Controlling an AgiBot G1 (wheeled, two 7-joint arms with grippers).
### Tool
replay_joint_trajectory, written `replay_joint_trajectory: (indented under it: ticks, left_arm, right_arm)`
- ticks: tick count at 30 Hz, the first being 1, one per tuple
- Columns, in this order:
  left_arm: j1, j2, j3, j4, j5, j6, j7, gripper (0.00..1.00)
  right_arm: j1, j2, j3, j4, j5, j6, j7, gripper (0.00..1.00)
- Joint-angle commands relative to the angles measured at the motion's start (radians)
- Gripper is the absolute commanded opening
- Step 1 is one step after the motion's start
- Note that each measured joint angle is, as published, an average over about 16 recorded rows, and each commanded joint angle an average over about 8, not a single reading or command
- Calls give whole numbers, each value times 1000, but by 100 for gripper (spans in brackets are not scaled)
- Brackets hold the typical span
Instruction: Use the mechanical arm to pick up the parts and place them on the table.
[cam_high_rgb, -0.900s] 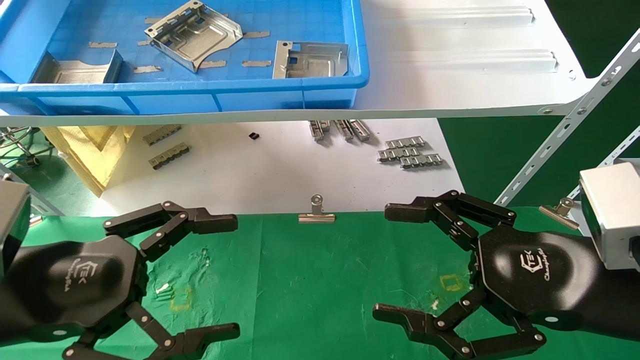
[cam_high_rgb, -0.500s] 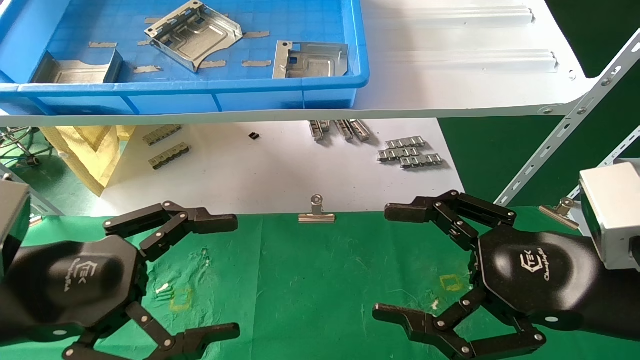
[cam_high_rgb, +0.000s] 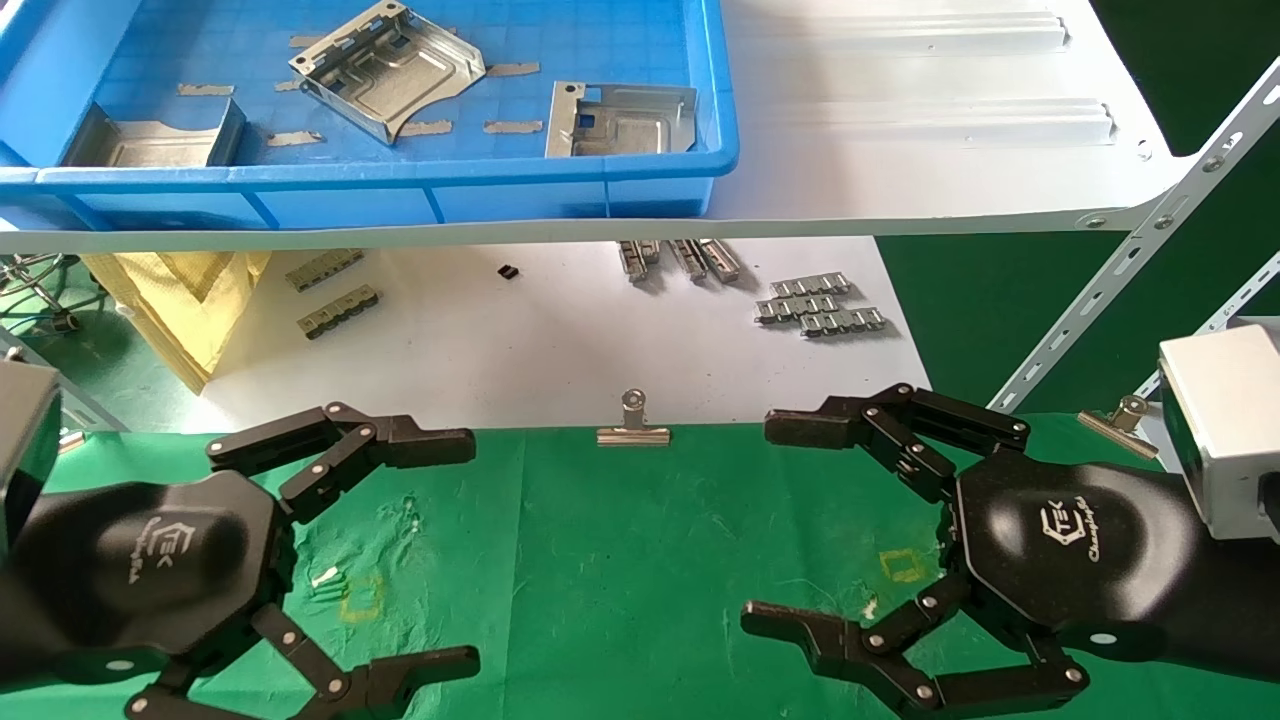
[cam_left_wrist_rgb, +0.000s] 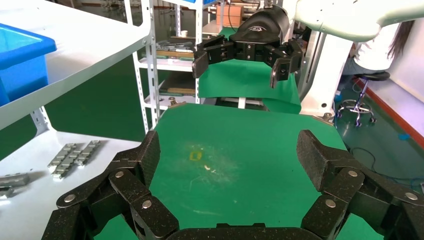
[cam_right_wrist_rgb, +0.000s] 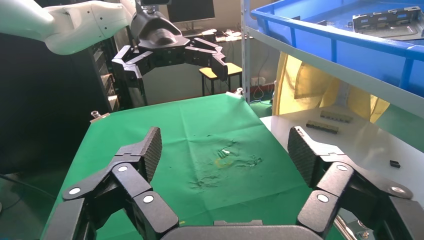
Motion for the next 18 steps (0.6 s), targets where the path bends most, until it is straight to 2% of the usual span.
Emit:
replay_joint_trajectory:
  ticks: [1, 18]
  left_arm:
    - [0, 0, 0, 0, 0, 0, 0, 100]
    - [0, 0, 0, 0, 0, 0, 0, 100]
  right_arm:
    - [0, 0, 0, 0, 0, 0, 0, 0]
    - [0, 0, 0, 0, 0, 0, 0, 0]
